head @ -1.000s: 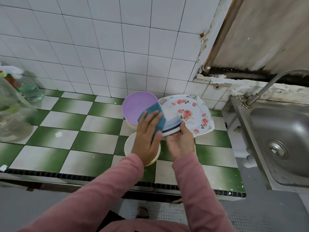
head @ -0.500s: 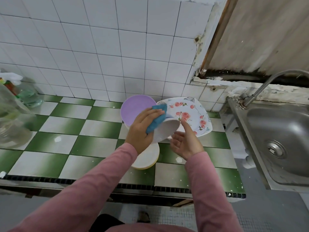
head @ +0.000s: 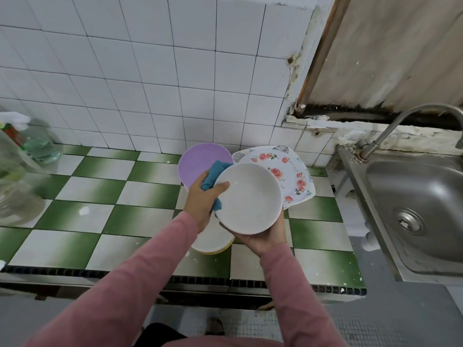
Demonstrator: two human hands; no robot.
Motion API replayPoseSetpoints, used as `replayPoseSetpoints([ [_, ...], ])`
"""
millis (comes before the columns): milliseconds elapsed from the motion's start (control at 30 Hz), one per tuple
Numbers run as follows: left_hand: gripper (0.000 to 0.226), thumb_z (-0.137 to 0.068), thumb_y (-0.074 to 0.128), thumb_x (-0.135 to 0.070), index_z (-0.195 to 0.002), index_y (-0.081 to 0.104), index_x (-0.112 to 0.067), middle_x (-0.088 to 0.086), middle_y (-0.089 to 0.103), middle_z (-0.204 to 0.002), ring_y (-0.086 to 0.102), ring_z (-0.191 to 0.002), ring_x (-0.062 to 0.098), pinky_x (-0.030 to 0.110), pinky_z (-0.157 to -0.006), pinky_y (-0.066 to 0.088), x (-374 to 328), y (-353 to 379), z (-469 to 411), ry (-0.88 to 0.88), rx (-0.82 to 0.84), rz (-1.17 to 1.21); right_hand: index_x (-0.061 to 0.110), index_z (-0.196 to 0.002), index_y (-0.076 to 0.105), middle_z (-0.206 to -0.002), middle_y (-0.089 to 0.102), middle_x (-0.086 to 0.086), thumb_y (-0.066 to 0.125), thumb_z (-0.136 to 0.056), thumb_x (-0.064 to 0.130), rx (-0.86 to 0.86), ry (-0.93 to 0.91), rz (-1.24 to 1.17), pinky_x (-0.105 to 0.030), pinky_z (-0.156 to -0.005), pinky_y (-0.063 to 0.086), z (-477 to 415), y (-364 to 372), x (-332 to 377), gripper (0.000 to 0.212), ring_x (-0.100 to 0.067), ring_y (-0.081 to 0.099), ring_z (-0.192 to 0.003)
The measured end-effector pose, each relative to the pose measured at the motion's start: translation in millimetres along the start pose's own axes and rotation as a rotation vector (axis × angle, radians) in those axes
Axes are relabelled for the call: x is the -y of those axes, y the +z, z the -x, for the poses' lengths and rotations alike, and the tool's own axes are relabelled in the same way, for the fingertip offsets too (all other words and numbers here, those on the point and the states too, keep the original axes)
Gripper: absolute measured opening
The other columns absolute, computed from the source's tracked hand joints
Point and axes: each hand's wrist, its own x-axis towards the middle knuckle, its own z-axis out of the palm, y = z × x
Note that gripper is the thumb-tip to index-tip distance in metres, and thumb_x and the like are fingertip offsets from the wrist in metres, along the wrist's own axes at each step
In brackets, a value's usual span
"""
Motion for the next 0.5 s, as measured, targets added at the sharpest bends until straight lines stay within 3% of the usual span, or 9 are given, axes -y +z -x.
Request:
replayPoseSetpoints([
  [100,0.03,-0.098,0.057,-0.026,-0.126,0.06,-0.015,0.011,0.068,-0.113,0.064,-0.102,0.029,0.043,-0.084,0.057,0.3,-1.0,1.7,0.026,-0.021,0.013,0.026,-0.14,0.056,-0.139,0.058,-0.017,0.06,-0.083,0.065,-0.024,-0.031,-0.014,-0.062,-0.104,0.041,0.5,-6.1,5.7,0.069,-0.046,0.055,-0.122],
  [200,0.027,-0.099,0.054,-0.031,-0.122,0.06,-0.02,0.002,0.067,-0.115,0.064,-0.11,0.025,0.041,-0.091,0.056,-7.7,1.5,2.7,0.124,-0.161,-0.039,0.028,-0.142,0.054,-0.14,0.058,-0.016,0.062,-0.083,0.064,-0.058,-0.076,-0.024,-0.062,-0.099,0.045,-0.3,-14.3,12.6,0.07,-0.046,0.057,-0.121],
  [300,0.016,-0.1,0.054,-0.026,-0.115,0.059,-0.024,-0.008,0.066,-0.1,0.066,-0.092,0.008,0.025,-0.077,0.057,-14.0,16.0,9.2,0.332,-0.193,-0.188,0.027,-0.14,0.056,-0.137,0.06,-0.017,0.061,-0.083,0.064,-0.077,-0.1,-0.018,-0.064,-0.099,0.045,-2.4,-17.2,12.5,0.068,-0.047,0.058,-0.12],
  [367,0.028,-0.099,0.056,-0.019,-0.128,0.057,-0.018,-0.006,0.066,-0.108,0.064,-0.086,0.003,0.019,-0.076,0.055,-10.8,26.4,16.9,0.538,-0.114,-0.369,0.026,-0.139,0.057,-0.135,0.061,-0.017,0.062,-0.082,0.063,-0.074,-0.088,-0.023,-0.065,-0.1,0.044,-5.1,-14.7,7.8,0.068,-0.046,0.057,-0.12],
  [433,0.045,-0.097,0.054,-0.01,-0.142,0.048,-0.013,0.003,0.058,-0.135,0.057,-0.116,0.016,0.031,-0.103,0.047,8.3,30.8,13.6,0.804,0.053,-0.715,0.025,-0.133,0.063,-0.129,0.065,-0.016,0.061,-0.081,0.063,-0.07,-0.075,-0.021,-0.061,-0.098,0.045,-7.5,-10.7,2.1,0.065,-0.042,0.06,-0.115],
  [467,0.054,-0.093,0.051,-0.008,-0.146,0.042,-0.013,0.004,0.048,-0.147,0.043,-0.135,0.02,0.037,-0.117,0.031,21.7,30.6,8.3,0.884,0.143,-0.929,0.024,-0.128,0.067,-0.125,0.067,-0.015,0.058,-0.082,0.063,-0.062,-0.079,-0.021,-0.059,-0.097,0.046,-8.5,-8.8,-0.2,0.061,-0.04,0.063,-0.111],
  [500,0.06,-0.092,0.048,-0.012,-0.15,0.034,-0.015,0.001,0.035,-0.156,0.025,-0.146,0.019,0.04,-0.122,0.015,32.2,30.8,5.3,0.853,0.227,-1.114,0.023,-0.123,0.071,-0.123,0.068,-0.015,0.055,-0.084,0.064,-0.057,-0.094,-0.031,-0.056,-0.097,0.046,-9.5,-6.7,-1.7,0.059,-0.039,0.065,-0.108],
])
